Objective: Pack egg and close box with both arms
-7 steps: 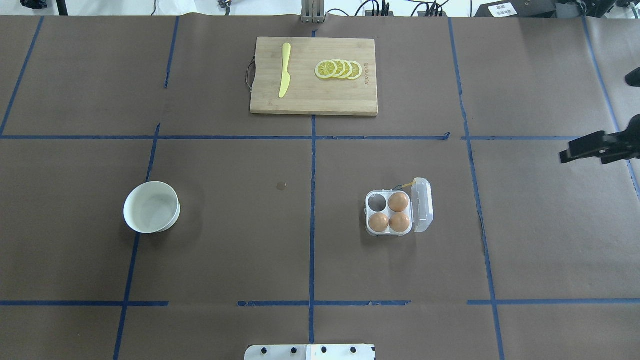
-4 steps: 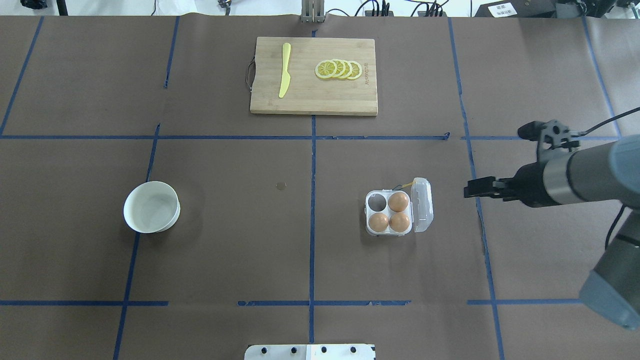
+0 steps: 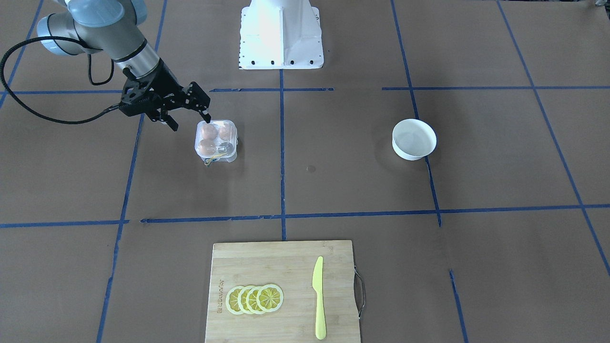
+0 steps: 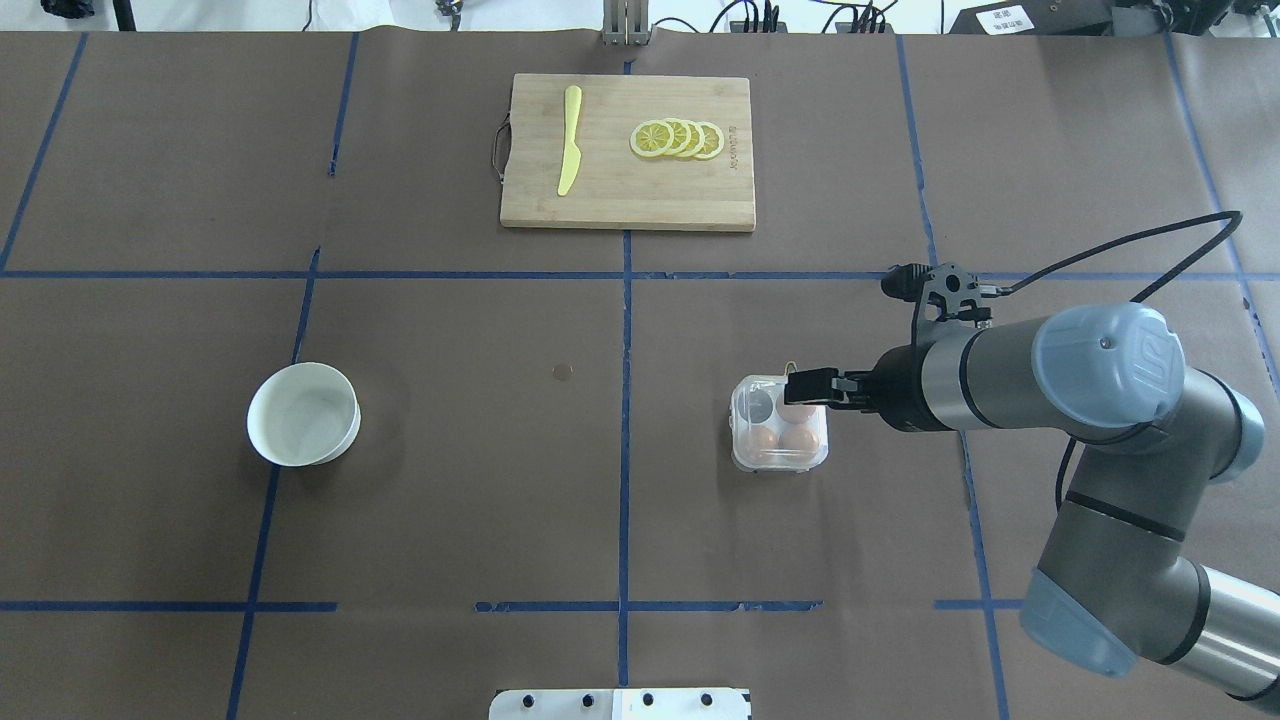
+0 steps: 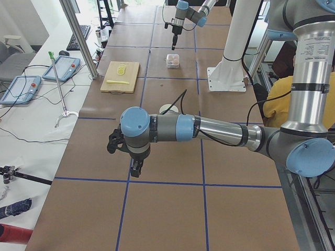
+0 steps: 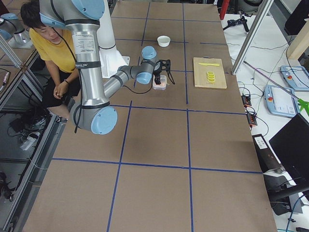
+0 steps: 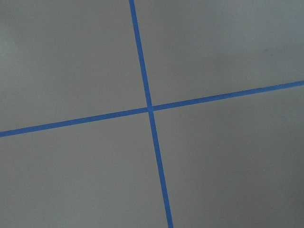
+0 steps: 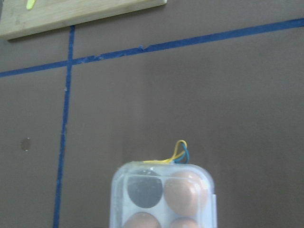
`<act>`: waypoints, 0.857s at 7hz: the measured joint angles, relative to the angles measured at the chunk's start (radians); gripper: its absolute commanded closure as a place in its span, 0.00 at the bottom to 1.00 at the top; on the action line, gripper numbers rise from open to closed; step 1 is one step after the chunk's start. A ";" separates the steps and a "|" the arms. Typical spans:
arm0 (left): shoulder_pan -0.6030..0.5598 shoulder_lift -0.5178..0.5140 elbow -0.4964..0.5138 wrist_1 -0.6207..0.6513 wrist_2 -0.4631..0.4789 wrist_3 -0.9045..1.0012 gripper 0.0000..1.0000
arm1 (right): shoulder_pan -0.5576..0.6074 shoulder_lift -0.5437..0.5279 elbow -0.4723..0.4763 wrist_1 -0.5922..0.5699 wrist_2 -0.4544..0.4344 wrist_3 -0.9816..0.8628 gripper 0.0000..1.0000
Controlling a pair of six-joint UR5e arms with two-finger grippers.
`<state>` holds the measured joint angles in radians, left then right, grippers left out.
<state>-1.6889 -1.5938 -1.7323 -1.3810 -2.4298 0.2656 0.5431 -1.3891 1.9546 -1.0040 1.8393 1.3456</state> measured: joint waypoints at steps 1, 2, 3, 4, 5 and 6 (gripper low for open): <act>0.000 -0.001 0.001 -0.004 0.000 0.001 0.00 | 0.006 0.017 -0.002 -0.014 0.003 0.007 0.00; 0.000 -0.001 0.002 -0.015 0.001 0.002 0.00 | 0.028 0.022 0.002 -0.073 0.012 -0.002 0.00; 0.000 -0.001 0.003 -0.026 0.002 0.005 0.00 | 0.067 0.030 0.008 -0.181 0.026 -0.056 0.00; 0.001 -0.001 0.003 -0.031 0.005 0.006 0.00 | 0.108 0.033 0.010 -0.275 0.034 -0.160 0.00; 0.002 -0.002 0.005 -0.033 0.009 0.007 0.00 | 0.167 0.014 0.011 -0.334 0.055 -0.297 0.00; 0.003 -0.003 0.007 -0.033 0.010 0.006 0.00 | 0.263 -0.027 0.009 -0.372 0.115 -0.453 0.00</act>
<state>-1.6859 -1.5969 -1.7256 -1.4141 -2.4194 0.2720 0.8057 -1.4165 1.9639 -1.3761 1.9543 0.8925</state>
